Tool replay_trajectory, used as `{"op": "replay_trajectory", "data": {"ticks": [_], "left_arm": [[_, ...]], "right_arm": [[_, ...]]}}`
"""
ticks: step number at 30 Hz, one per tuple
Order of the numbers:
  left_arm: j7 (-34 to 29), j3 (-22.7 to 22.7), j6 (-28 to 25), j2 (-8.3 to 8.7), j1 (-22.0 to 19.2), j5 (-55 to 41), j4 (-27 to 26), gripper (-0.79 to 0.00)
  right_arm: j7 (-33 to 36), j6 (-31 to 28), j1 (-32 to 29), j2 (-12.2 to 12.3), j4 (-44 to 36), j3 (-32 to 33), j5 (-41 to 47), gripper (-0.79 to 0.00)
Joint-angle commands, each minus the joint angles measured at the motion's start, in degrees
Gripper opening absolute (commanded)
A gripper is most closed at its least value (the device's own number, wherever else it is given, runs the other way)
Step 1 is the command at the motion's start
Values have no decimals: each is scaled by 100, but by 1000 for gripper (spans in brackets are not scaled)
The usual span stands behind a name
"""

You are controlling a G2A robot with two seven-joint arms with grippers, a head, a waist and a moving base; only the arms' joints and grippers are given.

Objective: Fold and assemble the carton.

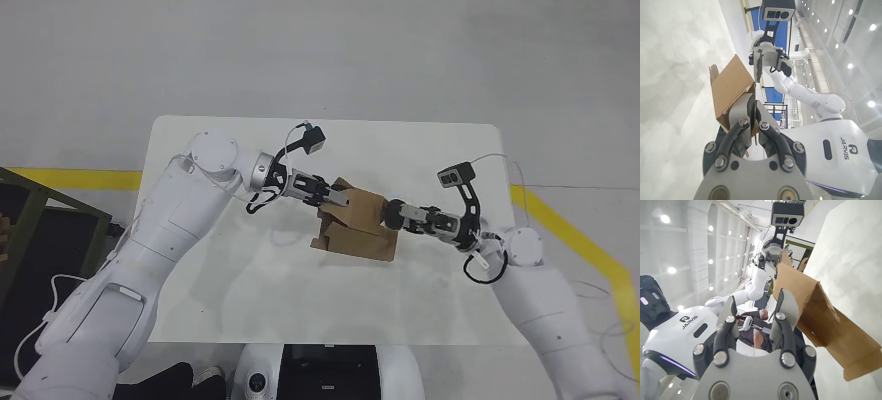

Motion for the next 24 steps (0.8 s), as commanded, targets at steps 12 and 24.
{"op": "replay_trajectory", "data": {"ticks": [12,24], "left_arm": [[4,8,24,-9,-7,16,-60,-785],[22,-34,34,5,33,49,-142,-785]], "right_arm": [[-177,-122,92,-37,224,-108,-501,-182],[-56,-56,234,-169,415,-429,-94,-228]]}}
